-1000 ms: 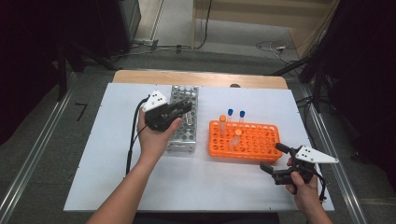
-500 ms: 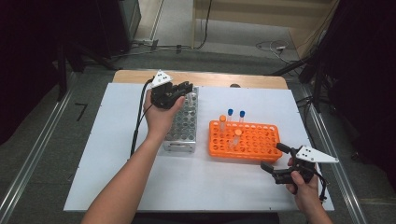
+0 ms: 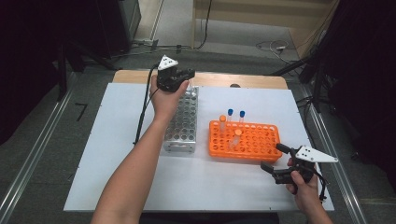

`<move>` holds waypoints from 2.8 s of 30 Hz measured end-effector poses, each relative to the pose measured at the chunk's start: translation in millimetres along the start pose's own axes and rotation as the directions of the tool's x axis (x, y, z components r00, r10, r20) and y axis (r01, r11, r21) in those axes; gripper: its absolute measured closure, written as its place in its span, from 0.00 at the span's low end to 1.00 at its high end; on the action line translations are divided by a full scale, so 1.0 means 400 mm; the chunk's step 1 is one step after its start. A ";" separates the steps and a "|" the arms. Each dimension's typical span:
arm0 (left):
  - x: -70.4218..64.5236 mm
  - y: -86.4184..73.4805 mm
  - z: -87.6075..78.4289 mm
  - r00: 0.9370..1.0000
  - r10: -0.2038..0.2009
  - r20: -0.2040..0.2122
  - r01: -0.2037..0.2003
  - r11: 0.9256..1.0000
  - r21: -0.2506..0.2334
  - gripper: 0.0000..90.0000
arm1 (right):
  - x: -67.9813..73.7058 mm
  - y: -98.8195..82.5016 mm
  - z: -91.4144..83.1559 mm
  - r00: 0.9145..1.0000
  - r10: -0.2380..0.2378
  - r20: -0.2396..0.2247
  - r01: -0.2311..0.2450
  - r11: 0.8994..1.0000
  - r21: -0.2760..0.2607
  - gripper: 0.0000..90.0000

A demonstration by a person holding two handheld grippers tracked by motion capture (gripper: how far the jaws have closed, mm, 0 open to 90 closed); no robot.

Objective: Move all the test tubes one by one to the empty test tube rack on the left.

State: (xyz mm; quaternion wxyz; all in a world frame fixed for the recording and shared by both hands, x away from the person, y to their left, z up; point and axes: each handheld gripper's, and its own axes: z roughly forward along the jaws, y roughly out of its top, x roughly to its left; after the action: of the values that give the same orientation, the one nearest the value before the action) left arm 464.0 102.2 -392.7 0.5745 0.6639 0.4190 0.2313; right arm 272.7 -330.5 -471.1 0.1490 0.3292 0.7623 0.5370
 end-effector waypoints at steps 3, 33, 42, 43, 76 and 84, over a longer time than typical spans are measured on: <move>0.008 -0.003 0.021 1.000 -0.009 -0.019 0.009 1.000 0.003 0.85 | -0.002 0.000 0.000 1.000 0.009 -0.009 -0.009 1.000 0.000 0.00; 0.004 -0.057 0.117 0.993 0.046 -0.105 -0.027 0.984 0.175 0.84 | -0.003 -0.002 0.000 1.000 0.003 -0.011 -0.003 1.000 0.000 0.00; 0.008 -0.060 0.113 0.998 0.004 -0.067 0.011 0.975 0.223 0.69 | -0.002 -0.002 0.004 1.000 0.008 -0.015 -0.008 1.000 0.003 0.00; 0.008 -0.059 0.109 0.998 0.001 -0.059 0.012 0.977 0.214 0.65 | 0.000 -0.002 0.005 1.000 0.006 -0.016 -0.006 1.000 0.003 0.00; -0.120 -0.101 -0.246 0.993 0.021 0.116 -0.028 0.998 0.053 0.00 | 0.043 0.015 0.046 1.000 0.001 -0.027 0.001 0.999 0.049 0.00; -0.153 -0.160 -0.335 0.992 0.024 0.122 -0.027 0.999 0.023 0.00 | 0.066 0.024 0.075 0.998 -0.012 -0.063 0.015 0.999 0.052 0.02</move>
State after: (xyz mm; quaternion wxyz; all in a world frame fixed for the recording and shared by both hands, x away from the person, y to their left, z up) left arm 306.7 127.3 -412.0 0.5878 0.6891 0.3775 0.1929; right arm 274.0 -289.7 -470.2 0.1201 0.3108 0.7825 0.5260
